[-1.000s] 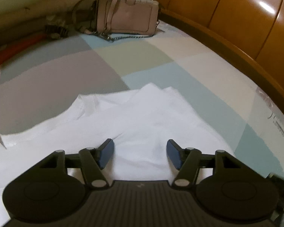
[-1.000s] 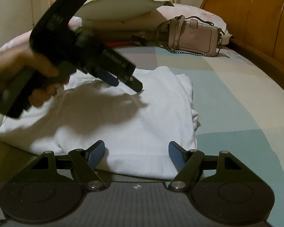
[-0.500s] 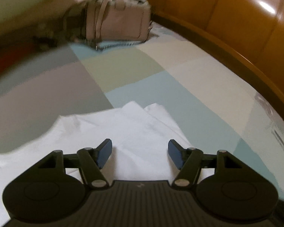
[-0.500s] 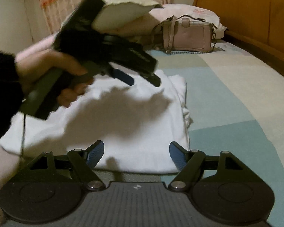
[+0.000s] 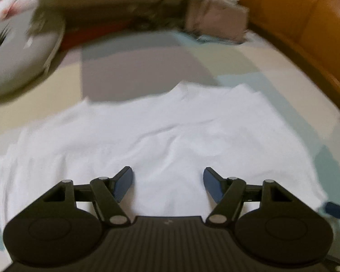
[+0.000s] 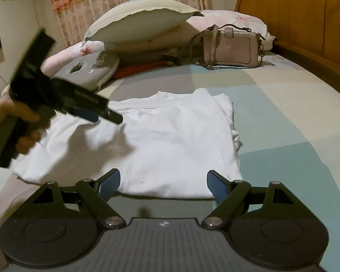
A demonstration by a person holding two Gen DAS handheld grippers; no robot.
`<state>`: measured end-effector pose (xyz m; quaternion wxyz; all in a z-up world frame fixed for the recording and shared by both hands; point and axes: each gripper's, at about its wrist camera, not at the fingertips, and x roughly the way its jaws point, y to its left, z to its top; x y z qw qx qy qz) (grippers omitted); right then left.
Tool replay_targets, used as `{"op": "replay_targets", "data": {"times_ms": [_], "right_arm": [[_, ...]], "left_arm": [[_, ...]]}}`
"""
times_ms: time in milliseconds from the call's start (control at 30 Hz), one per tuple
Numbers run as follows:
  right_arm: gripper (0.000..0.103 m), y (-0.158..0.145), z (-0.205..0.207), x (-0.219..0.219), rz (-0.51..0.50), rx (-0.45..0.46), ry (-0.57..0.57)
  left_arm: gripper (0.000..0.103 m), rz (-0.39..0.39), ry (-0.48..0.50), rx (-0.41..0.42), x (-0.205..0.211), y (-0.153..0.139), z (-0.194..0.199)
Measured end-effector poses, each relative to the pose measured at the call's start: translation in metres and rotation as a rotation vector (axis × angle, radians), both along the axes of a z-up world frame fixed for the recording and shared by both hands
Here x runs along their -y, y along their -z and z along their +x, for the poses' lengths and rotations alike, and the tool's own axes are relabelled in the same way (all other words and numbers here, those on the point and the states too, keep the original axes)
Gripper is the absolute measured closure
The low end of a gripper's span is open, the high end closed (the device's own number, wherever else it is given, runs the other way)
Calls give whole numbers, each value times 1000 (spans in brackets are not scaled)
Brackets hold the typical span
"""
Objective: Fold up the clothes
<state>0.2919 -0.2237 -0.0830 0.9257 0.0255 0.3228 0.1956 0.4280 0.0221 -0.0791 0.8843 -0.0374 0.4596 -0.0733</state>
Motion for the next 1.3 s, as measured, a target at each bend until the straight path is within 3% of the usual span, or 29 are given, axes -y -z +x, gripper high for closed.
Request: {"op": "replay_targets", "data": {"times_ms": [100, 233, 367, 567, 800, 1000, 1167, 1300], "right_arm": [[16, -2, -3, -4, -28, 17, 1], [14, -5, -3, -6, -25, 22, -5], [12, -6, -5, -9, -47, 23, -12], [12, -6, -4, -13, -68, 16, -3], [11, -6, -2, -20, -83, 10, 1], [11, -7, -5, -24, -101, 8, 2], [11, -8, -8, -19, -114, 19, 17], [10, -8, -9, -15, -113, 17, 28]], "left_arm": [[34, -32, -28, -5, -8, 0, -3], [33, -17, 15, 61, -10, -25, -14], [32, 23, 2, 78, -24, -27, -26], [35, -11, -123, -9, -71, 5, -41], [32, -87, -51, 43, -83, -19, -101], [33, -94, -60, -47, -94, 3, -148], [32, -179, -133, -36, -115, -5, -171], [32, -145, -91, 36, -105, -20, -166]]}}
